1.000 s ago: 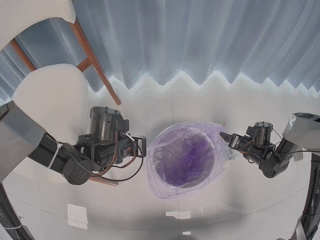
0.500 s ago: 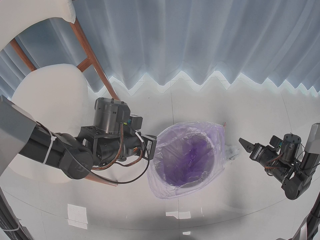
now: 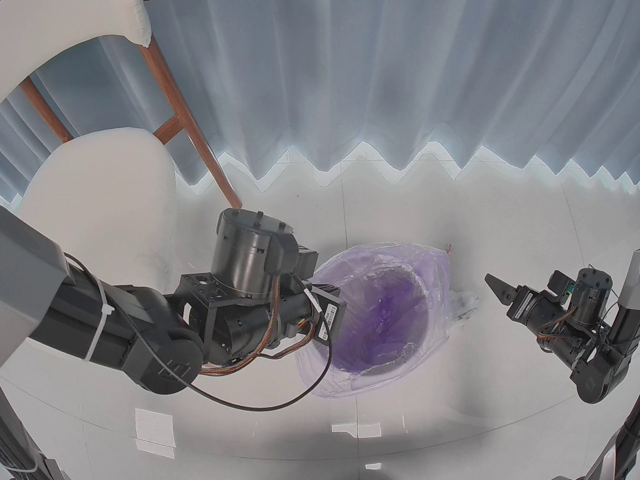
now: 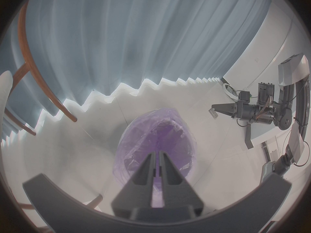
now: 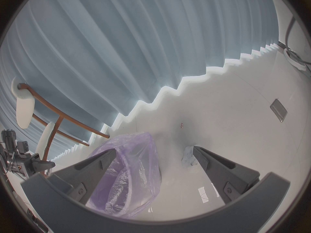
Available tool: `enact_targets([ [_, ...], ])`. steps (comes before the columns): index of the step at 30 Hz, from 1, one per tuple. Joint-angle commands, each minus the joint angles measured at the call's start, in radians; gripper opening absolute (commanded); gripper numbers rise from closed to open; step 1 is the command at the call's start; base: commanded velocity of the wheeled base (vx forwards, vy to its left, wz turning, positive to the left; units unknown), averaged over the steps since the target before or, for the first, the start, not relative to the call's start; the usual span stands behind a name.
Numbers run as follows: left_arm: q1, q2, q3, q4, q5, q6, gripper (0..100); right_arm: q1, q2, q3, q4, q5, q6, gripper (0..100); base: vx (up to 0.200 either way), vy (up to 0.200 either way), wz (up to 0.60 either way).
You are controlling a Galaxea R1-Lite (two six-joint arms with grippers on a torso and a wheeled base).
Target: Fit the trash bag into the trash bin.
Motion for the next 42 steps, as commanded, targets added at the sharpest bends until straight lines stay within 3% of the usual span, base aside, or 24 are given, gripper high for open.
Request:
enact_targets([
  [1,-0.026,-0.003,0.015,0.001,0.022,-0.025,100,-0.001,-0.006,0.004,-0.003,0.0,-0.001,100,0.0,0.0,0.0],
  [5,-0.061,0.003,0.016,0.004,0.042,-0.018,100,0.006,-0.006,0.032,-0.015,0.0,-0.004,100,0.0,0.0,0.0],
  [8,-0.095,0.012,0.03,0.009,0.1,0.005,100,0.009,-0.004,0.056,-0.044,0.0,-0.005,100,0.0,0.0,0.0],
  [13,-0.099,0.017,0.045,-0.011,0.088,-0.016,100,0.009,-0.027,0.082,-0.046,0.0,-0.005,100,0.0,0.0,0.0],
  [23,-0.102,0.02,0.01,-0.021,0.099,-0.042,100,0.009,-0.03,0.101,-0.047,0.0,-0.007,100,0.2,0.0,0.0],
  [27,-0.162,0.0,-0.019,-0.011,0.113,-0.191,100,0.007,-0.03,0.102,-0.047,0.0,-0.005,100,0.1,0.0,0.0],
  [28,-0.162,0.0,-0.019,-0.011,0.113,-0.191,100,0.007,-0.03,0.102,-0.047,0.0,-0.005,100,0.0,0.0,0.0],
  [29,-0.199,-0.037,-0.014,-0.01,0.116,-0.285,100,0.007,-0.03,0.102,-0.047,-0.002,-0.004,100,0.0,0.0,0.0],
  [32,-0.216,-0.12,-0.024,-0.008,0.094,-0.426,100,0.007,-0.03,0.102,-0.047,-0.005,-0.004,100,0.0,0.0,0.0],
  [36,-0.174,-0.21,-0.025,-0.01,-0.03,-0.567,100,0.006,-0.027,0.101,-0.047,-0.007,-0.004,100,0.0,0.0,0.0],
  [39,-0.072,-0.273,-0.002,-0.028,-0.157,-0.769,100,0.007,-0.026,0.102,-0.047,-0.008,-0.005,100,0.0,0.0,0.0],
  [42,-0.058,-0.308,0.047,-0.099,-0.187,-0.941,100,0.007,-0.026,0.104,-0.047,-0.013,-0.005,100,0.0,0.0,0.0],
])
